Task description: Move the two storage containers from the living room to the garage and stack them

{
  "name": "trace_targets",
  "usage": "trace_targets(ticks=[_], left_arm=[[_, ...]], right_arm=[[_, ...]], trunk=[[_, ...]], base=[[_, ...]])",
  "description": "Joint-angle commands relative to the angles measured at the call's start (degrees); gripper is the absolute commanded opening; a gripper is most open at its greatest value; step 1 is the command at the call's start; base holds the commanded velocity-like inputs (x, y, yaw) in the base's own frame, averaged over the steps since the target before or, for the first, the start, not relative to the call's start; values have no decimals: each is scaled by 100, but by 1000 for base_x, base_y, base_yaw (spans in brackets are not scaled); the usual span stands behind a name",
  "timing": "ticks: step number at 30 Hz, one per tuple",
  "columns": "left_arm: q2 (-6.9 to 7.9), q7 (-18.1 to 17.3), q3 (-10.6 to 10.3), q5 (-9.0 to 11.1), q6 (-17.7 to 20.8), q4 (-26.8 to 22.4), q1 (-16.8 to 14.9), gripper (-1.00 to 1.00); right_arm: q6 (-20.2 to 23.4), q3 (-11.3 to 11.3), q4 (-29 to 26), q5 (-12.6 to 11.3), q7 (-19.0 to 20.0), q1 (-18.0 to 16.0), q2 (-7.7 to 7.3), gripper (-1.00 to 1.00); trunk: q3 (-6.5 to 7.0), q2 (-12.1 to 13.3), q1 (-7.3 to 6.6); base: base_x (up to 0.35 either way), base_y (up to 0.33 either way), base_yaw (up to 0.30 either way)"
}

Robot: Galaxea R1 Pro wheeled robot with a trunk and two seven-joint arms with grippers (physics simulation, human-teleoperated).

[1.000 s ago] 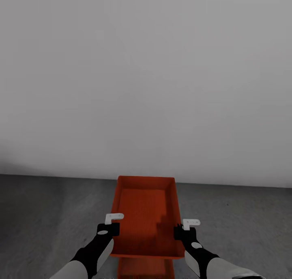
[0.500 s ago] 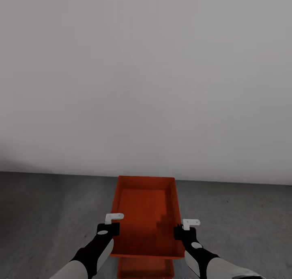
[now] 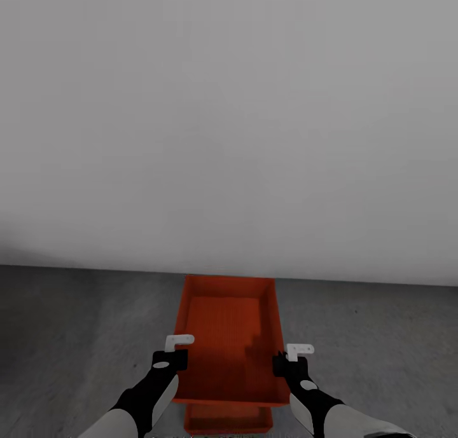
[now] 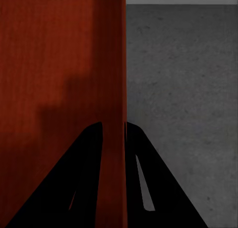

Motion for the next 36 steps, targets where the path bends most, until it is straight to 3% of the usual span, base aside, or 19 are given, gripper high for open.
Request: trace_targets(ticks=[1,26,36], left_arm=[[17,62,209,115,35,-1,-4,-100],[17,63,209,115,35,-1,-1,-100],[17,63,209,115,35,-1,-4,-100]], right_arm=[[-262,-239,-13,-19,23,-6,-72,-100],[-270,-239,-13,-20,18,-6,-66,-100],[-271,-239,-13,-27,18,-6,-66,-100]], trunk=[[-18,-8,1],[-210,-8,1],[-392,-409,221]], base=[[0,0,0],[0,0,0],[0,0,0]])
